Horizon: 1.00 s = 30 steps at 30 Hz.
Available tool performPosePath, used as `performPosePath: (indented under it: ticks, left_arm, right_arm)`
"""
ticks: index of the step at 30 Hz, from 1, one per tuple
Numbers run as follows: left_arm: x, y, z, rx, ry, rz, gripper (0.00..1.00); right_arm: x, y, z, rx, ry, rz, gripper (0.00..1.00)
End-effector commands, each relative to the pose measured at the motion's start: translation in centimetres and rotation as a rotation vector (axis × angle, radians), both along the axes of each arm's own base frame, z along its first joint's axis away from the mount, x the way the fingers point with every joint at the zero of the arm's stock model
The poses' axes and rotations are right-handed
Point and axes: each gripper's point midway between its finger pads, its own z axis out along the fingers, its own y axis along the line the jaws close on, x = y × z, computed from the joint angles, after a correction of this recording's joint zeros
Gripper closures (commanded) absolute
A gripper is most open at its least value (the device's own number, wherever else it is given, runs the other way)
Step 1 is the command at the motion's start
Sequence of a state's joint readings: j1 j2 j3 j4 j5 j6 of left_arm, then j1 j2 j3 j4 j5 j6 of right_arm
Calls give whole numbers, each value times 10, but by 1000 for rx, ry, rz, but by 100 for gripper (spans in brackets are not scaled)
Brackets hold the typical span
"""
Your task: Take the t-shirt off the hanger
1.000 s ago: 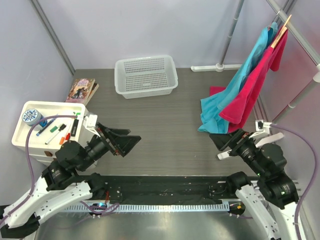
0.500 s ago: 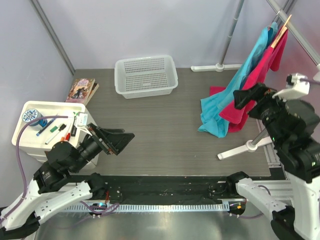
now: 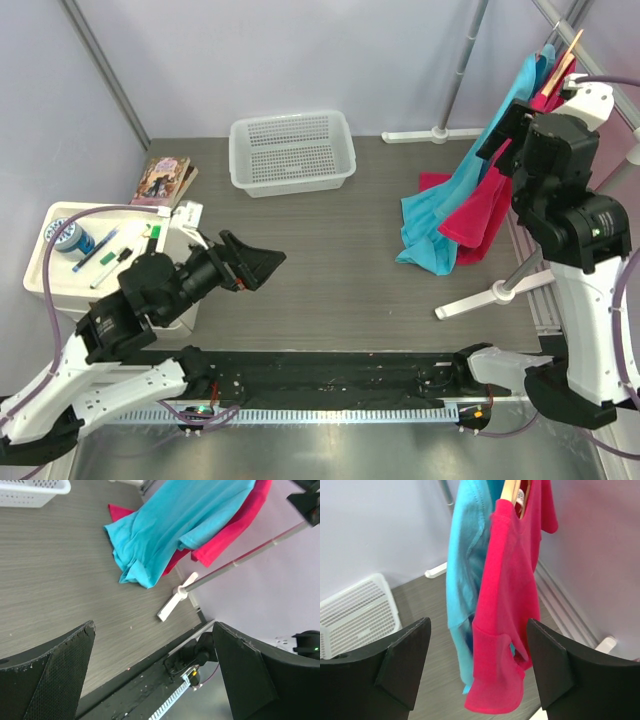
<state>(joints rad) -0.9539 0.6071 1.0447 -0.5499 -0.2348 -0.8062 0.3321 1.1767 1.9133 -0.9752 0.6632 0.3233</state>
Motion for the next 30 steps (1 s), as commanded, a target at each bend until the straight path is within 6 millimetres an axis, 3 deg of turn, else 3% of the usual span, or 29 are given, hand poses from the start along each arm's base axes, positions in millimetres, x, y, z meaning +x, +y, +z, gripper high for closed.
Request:
performPosePath:
  ticks: [1,8,14,16,21,26,30]
  left_arm:
    - [-6,-16,9,53,-4,-94,1]
    - [2,-64,25,118,-7,-233,0]
    - [1,-92,48,-1,-64,-322,0]
    - [2,-94,55,-29,-100,-323,0]
    - [16,-89,49,40,-87,-253,0]
    - [22,-83,43,83,-85,-212,0]
    - [29,-76,29,119,-59,-157,7]
  right_arm:
    - [0,-21,9,-53,-5,-128,18]
    - [25,-29,0,-97,40,-210,28]
    - [52,-34,-14,-76,76,-205,38]
    - [58,-35,-18,-72,81,-203,42]
    - [64,-39,-26,-51,72,-220,72]
    - [63,-41,-30,-30,35,-241,85]
    - [50,-46,-14,2,-31,-264,99]
